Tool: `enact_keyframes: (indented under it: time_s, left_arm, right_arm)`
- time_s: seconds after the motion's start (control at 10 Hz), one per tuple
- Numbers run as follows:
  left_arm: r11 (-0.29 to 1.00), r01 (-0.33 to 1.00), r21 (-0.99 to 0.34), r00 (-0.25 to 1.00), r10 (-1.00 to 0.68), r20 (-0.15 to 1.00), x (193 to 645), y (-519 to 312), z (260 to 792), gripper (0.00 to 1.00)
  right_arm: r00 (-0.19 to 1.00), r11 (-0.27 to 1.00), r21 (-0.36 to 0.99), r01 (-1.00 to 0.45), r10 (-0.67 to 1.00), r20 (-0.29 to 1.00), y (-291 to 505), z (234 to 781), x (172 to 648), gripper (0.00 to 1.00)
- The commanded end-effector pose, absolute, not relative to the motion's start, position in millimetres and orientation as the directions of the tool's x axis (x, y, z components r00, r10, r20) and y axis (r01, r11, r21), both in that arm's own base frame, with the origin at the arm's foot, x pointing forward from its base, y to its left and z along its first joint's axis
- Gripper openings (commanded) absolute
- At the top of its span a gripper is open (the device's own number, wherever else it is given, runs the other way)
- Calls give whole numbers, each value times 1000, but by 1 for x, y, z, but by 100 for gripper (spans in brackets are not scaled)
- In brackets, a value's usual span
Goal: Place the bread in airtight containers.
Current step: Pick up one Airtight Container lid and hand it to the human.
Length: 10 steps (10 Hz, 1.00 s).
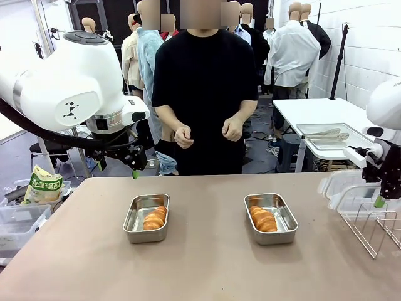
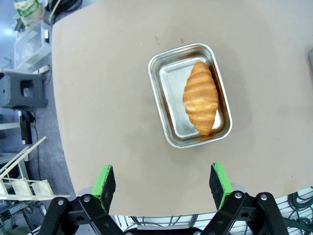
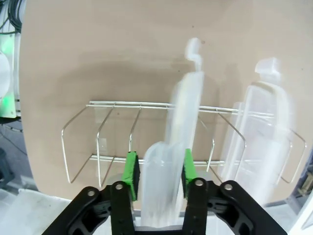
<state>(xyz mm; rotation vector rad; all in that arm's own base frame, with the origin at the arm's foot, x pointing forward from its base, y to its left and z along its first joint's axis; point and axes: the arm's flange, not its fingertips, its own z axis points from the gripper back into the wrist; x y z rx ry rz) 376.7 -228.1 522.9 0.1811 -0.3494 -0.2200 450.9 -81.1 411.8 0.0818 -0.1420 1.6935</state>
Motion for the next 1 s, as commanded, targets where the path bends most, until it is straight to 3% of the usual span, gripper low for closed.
enact_keyframes:
  time_s: [0.0, 0.9]
  left_arm:
    - [959, 183, 214, 918, -245, 311, 377, -228, 524, 100]
    - [959, 183, 214, 918, -245, 311, 377, -228, 524, 100]
  right_arm:
    - [-142, -134, -59, -989, 976, 167, -82, 402, 457, 0]
    - [-79, -86, 23, -996, 977, 200, -87, 426, 442, 0]
